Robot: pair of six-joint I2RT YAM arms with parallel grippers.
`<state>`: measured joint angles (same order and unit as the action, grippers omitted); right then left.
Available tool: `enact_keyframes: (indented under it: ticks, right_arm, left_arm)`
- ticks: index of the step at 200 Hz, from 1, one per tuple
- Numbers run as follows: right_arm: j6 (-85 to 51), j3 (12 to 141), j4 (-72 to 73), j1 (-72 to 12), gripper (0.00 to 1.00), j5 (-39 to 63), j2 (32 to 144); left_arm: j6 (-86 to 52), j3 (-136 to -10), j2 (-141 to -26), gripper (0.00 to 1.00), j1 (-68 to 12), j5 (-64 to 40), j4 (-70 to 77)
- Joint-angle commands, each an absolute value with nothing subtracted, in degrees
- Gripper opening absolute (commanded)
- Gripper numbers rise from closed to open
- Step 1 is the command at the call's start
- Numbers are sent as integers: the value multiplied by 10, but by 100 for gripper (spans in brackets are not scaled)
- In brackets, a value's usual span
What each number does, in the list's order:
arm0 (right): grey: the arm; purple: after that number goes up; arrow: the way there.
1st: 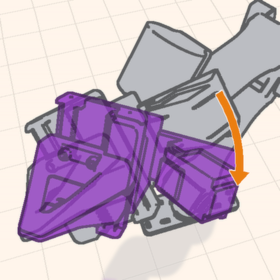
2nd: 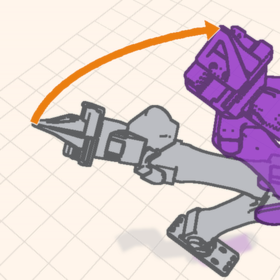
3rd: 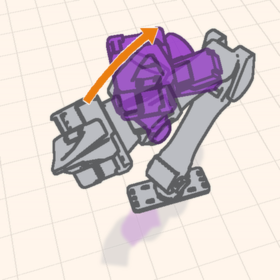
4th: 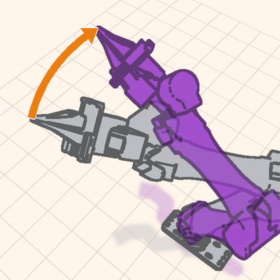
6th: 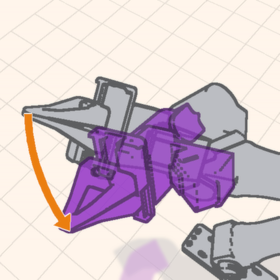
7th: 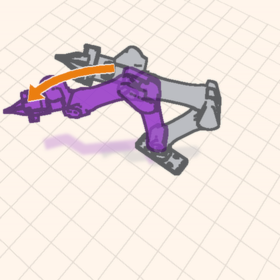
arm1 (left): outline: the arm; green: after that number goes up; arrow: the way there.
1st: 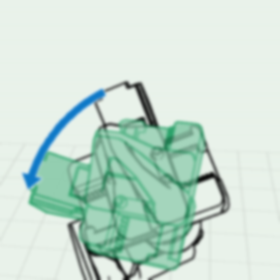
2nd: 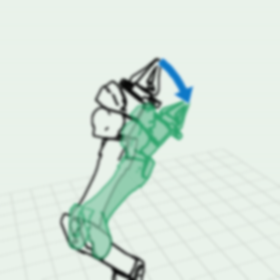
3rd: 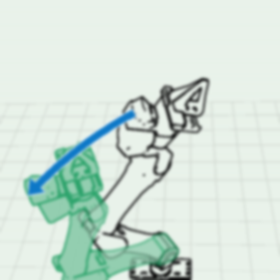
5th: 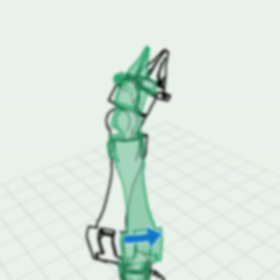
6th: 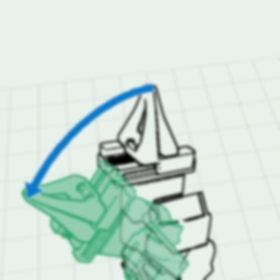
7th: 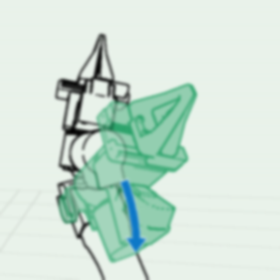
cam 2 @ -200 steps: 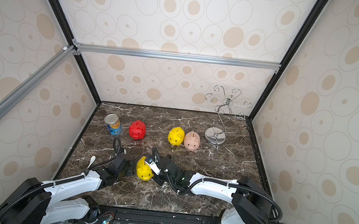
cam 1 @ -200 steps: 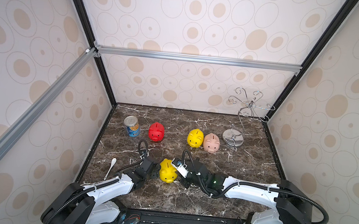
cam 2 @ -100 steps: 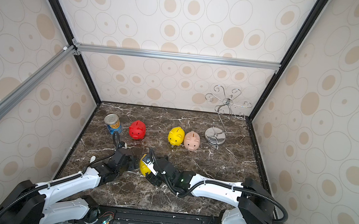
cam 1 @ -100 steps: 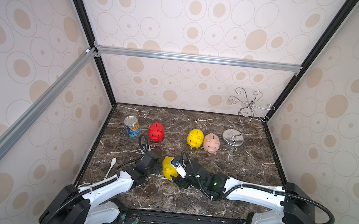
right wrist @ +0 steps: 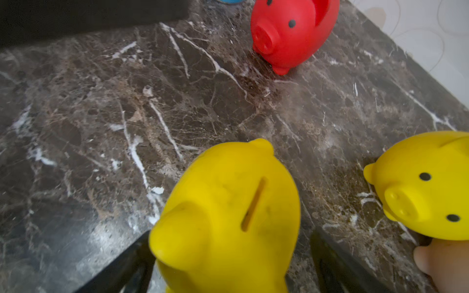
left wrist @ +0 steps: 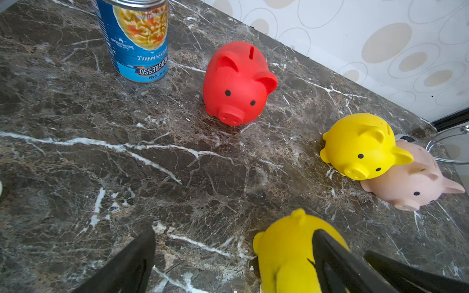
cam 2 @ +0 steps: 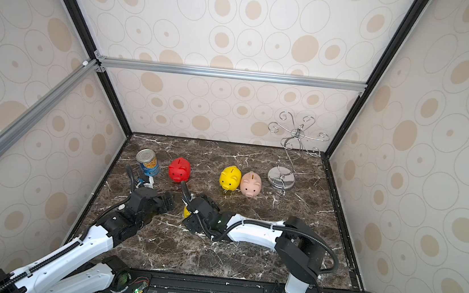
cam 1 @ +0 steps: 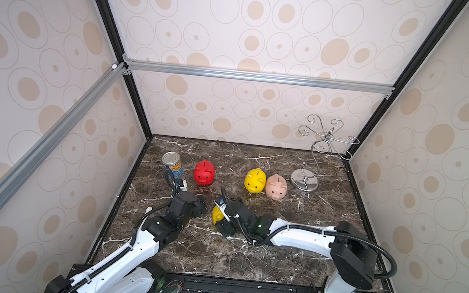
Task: Open piggy banks
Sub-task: Move the piggy bank to the center of the board.
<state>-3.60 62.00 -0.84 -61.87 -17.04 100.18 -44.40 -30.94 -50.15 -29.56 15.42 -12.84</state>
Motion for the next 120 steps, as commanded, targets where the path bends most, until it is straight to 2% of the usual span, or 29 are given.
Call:
enact_keyframes:
  ticks: [1,50,120]
  right_arm:
    - [-86,653,-26,-601,85,-209,1030]
    - [-97,708,0,-548,81,-216,1096]
    - [-182,917,-119,-487,81,-307,1242]
  left_arm:
    - [-439,-321,-487,96,-293,155,-145]
    - [-428,-335,-487,96,-292,156,-149]
    - [-422,-359,-493,96,-291,162,-163]
